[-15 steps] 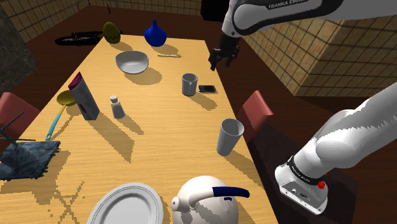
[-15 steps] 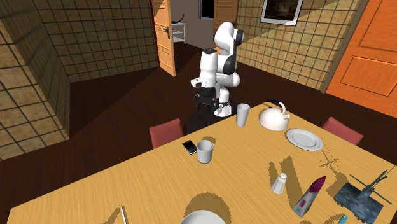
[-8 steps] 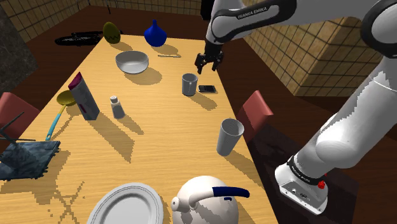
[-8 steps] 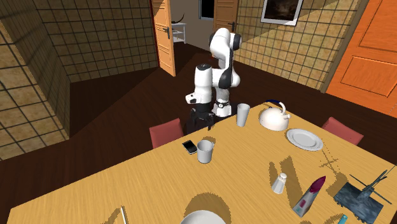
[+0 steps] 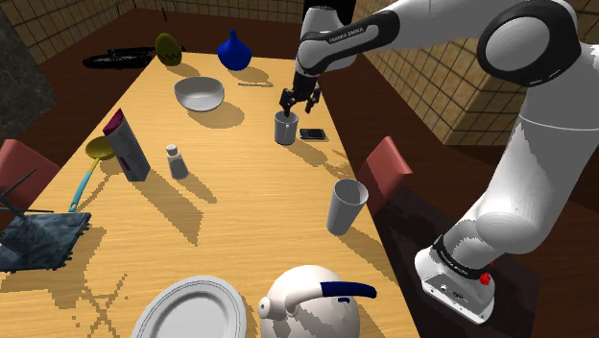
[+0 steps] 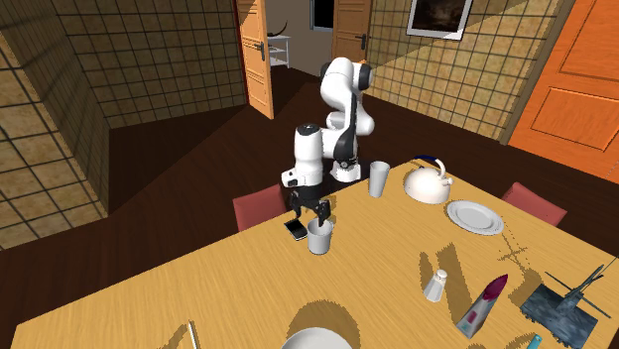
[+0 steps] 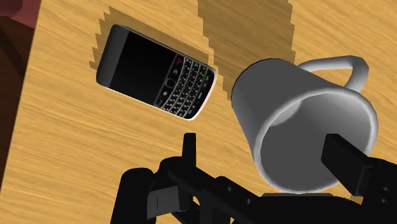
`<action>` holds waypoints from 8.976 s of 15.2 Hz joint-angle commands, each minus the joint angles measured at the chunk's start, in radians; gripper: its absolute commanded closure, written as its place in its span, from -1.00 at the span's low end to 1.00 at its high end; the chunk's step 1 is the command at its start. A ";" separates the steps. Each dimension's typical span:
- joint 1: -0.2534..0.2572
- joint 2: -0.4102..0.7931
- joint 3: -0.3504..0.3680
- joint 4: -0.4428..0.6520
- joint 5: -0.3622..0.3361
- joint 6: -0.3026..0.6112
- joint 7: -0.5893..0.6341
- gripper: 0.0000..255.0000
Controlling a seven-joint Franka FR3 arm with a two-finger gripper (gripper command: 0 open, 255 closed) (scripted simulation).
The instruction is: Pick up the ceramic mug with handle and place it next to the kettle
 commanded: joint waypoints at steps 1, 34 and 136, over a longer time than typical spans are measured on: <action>0.002 0.020 0.001 0.001 0.000 0.020 0.003 -1.00; 0.003 -0.006 0.001 0.053 -0.002 -0.059 0.008 1.00; 0.412 -0.286 1.108 0.148 -0.160 -0.491 1.563 1.00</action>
